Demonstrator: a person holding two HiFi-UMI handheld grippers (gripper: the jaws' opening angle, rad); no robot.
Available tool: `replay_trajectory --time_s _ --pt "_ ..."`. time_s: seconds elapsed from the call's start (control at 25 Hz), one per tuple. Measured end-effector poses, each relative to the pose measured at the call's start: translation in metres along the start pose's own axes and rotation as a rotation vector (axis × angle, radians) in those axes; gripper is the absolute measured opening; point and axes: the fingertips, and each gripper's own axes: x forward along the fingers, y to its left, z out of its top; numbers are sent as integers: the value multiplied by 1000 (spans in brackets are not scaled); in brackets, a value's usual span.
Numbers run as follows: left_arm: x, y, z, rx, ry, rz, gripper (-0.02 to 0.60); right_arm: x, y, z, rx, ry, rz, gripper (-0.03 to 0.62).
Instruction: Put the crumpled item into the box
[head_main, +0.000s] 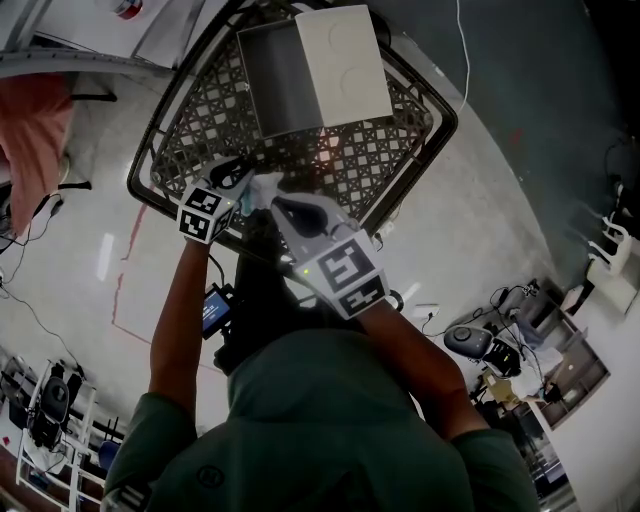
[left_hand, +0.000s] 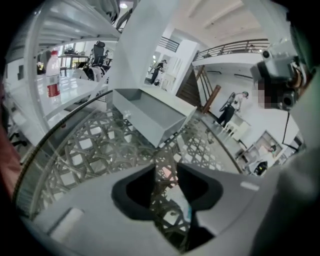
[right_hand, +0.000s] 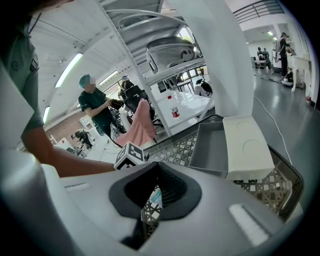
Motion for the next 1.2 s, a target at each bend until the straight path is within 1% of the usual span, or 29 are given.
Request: replay_trajectory --time_s 0.08,0.16,0.36,0.56,0.68,0.76,0.88,1.04,1.2 --pt "-1 -6 -2 -7 2 -26 172 0 -1 -2 0 2 -2 6" --pt "-3 -9 -1 -3 -7 -29 194 0 -1 -4 -1 5 -2 6" --pt "-7 -9 0 -13 -31 -21 202 2 2 -11 -2 13 -1 6" --pt "-3 -15 -14 19 29 -50 219 4 7 -13 -4 15 4 6" --pt "4 -19 -27 30 78 -69 222 5 8 -14 -3 17 3 6" --pt "8 -20 -33 19 91 -75 222 5 8 -16 -2 21 2 6" --pt "13 -19 -36 -1 78 -70 216 6 7 -20 1 26 0 5" --pt "13 -14 -38 0 42 -53 172 9 8 -25 2 33 0 6" --pt "10 -15 -37 8 50 -60 172 11 12 -26 0 35 1 6"
